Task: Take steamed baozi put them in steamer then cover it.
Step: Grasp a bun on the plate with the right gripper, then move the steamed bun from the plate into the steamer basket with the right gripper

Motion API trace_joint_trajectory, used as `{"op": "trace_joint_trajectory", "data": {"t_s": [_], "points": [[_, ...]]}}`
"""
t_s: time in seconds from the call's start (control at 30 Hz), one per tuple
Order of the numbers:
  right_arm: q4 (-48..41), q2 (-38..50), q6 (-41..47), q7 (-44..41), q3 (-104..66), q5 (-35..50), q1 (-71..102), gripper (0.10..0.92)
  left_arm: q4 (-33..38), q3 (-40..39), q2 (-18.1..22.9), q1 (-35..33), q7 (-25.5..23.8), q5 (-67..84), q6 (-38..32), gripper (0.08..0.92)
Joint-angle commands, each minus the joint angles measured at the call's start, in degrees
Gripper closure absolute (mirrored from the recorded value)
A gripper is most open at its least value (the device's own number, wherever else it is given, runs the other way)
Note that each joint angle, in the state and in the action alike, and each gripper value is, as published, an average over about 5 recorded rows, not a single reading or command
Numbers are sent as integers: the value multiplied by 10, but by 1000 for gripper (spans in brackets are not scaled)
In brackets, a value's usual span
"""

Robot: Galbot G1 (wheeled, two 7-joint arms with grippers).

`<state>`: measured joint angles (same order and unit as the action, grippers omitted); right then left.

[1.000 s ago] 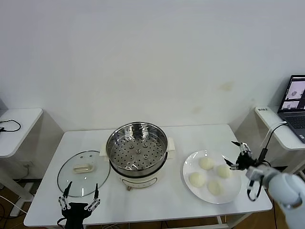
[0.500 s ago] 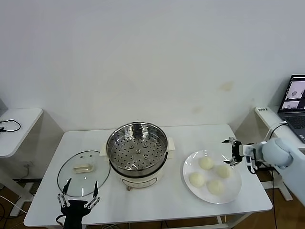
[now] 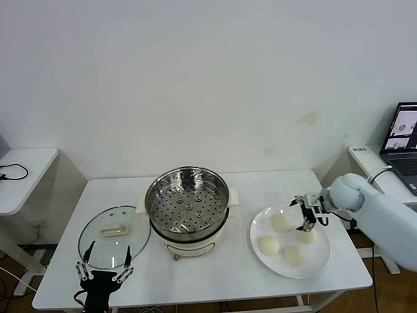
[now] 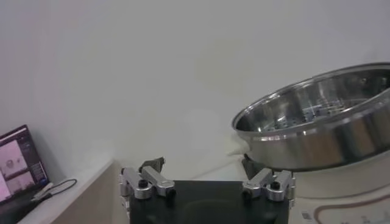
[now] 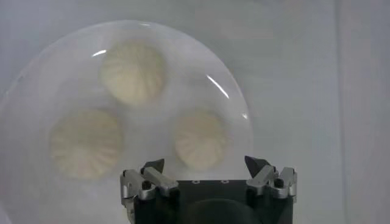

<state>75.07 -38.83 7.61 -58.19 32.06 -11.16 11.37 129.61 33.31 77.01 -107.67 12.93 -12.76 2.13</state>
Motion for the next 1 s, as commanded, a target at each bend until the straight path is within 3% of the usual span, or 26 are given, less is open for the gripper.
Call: {"op": "trace_joint_trajectory", "data": {"t_s": [0.03, 0.47, 0.87, 1.0], "points": [[-69, -72, 4, -19, 90, -7, -59, 204, 0, 3, -1, 0, 0, -3, 0, 177], [-121, -104, 14, -13, 90, -41, -57, 292, -7, 9, -1, 0, 4, -3, -2, 177], [-116, -100, 15, -22, 92, -31, -64, 486, -3, 8, 0, 1, 5, -4, -3, 177], [-107, -95, 15, -24, 93, -23, -72, 511, -1, 8, 0, 0, 5, -5, -3, 177]]}}
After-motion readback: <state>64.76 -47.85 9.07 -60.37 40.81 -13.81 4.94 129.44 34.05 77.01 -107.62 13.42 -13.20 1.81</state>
